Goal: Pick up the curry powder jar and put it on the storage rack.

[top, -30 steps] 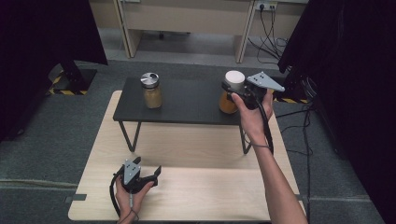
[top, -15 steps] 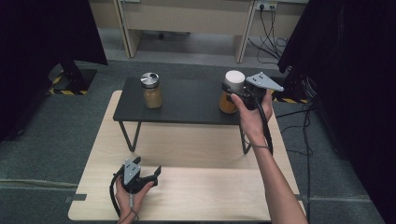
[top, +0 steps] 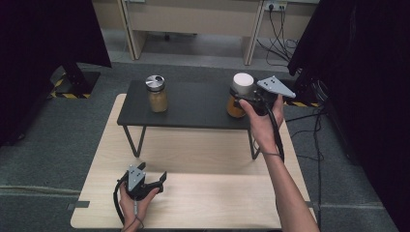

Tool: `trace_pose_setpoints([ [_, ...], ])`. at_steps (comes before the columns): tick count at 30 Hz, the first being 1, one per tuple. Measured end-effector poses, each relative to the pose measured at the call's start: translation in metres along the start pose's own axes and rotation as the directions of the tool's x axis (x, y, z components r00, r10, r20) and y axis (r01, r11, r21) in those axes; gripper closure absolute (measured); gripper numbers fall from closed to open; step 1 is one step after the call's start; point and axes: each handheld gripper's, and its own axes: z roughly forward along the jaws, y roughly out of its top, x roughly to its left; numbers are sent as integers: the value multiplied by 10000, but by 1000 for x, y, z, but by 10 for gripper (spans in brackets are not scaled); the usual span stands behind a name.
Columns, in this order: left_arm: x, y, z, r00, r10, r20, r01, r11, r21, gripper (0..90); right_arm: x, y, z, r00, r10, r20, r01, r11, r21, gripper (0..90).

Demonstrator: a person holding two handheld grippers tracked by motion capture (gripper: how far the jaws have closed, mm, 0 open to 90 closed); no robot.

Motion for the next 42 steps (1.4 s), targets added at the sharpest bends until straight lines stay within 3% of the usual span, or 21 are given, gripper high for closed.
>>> trace_pose_setpoints([
  [16,0,0,0,10000,-50,-10,50,10000,-19,75,3,1,-19,9998,-133,-112,135,9998,176,70],
  [42,-1,-1,-1,10000,-33,-61,33,10000,-63,76,10,-6,-52,9992,-351,-183,350,9994,-52,28],
])
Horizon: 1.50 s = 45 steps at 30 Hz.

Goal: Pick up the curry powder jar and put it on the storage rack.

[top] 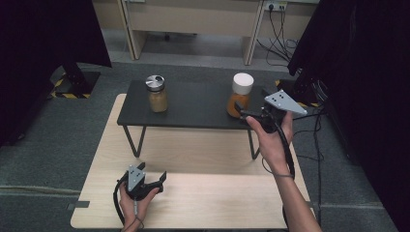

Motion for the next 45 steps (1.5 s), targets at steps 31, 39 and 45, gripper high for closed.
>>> trace_pose_setpoints([
  [31,-2,-1,0,10000,27,-94,-27,10000,-38,75,2,-25,-55,10000,37,-45,-37,10000,16,36],
  [39,-2,-1,-1,10000,17,-89,-18,10000,-36,76,4,-38,-64,10000,-33,-34,33,9999,115,36],
  [45,-1,-1,-1,10000,-31,-83,30,10000,-73,76,6,-54,-69,9999,-137,-25,137,9995,287,37],
])
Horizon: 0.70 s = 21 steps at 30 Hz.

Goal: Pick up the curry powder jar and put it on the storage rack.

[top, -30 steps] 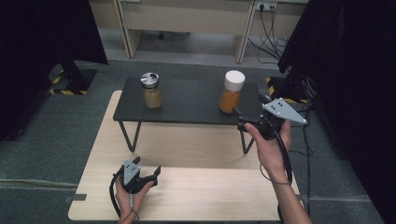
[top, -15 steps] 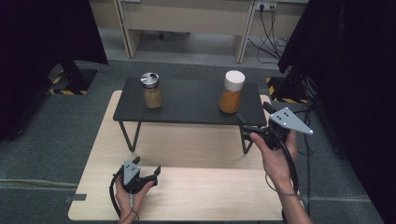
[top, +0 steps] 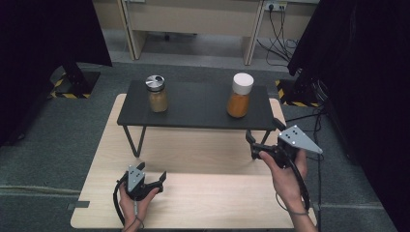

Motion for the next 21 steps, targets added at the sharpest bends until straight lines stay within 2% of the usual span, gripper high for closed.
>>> trace_pose_setpoints([
  [3,0,0,0,10000,32,-16,-32,10000,0,75,1,-21,-2,10000,-9,-32,10,9999,109,37],
  [6,0,-1,0,10000,-16,-21,15,10000,-49,76,2,-30,-4,9999,-165,-23,165,9997,184,38],
  [11,0,0,0,10000,11,-25,-11,10000,-9,76,5,-51,-10,9999,-104,-49,106,9996,271,38],
  [16,0,0,0,10000,-1,-38,1,10000,4,76,7,-74,-16,9997,-124,-192,137,9974,706,39],
  [21,-1,0,0,10000,9,-74,-9,10000,-18,76,9,-103,-17,9997,186,-174,-162,9918,1268,39],
])
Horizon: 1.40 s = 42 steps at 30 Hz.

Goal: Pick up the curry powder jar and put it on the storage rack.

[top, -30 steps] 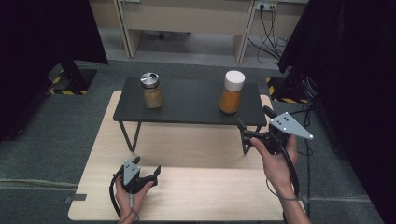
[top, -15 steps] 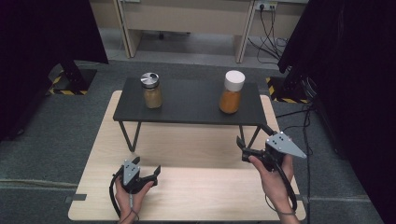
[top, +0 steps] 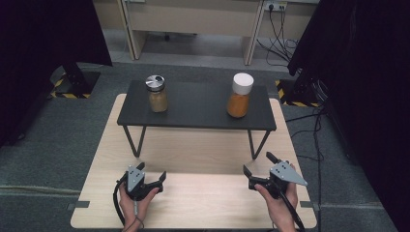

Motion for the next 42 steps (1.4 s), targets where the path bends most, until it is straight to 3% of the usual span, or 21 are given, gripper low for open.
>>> trace_pose_setpoints([
  [5,0,0,0,10000,-52,-13,52,10000,-23,76,0,-21,2,9995,314,12,-314,9993,224,39],
  [20,0,0,0,10000,-57,-22,57,10000,-15,76,1,-57,7,9982,477,358,-496,9972,566,42],
  [33,0,0,0,10000,-43,-34,43,10000,-14,76,1,-66,8,9978,584,312,-604,9960,657,43],
  [42,-1,0,0,10000,-16,-36,16,10000,9,76,0,-61,10,9983,537,246,-559,9935,996,41],
])
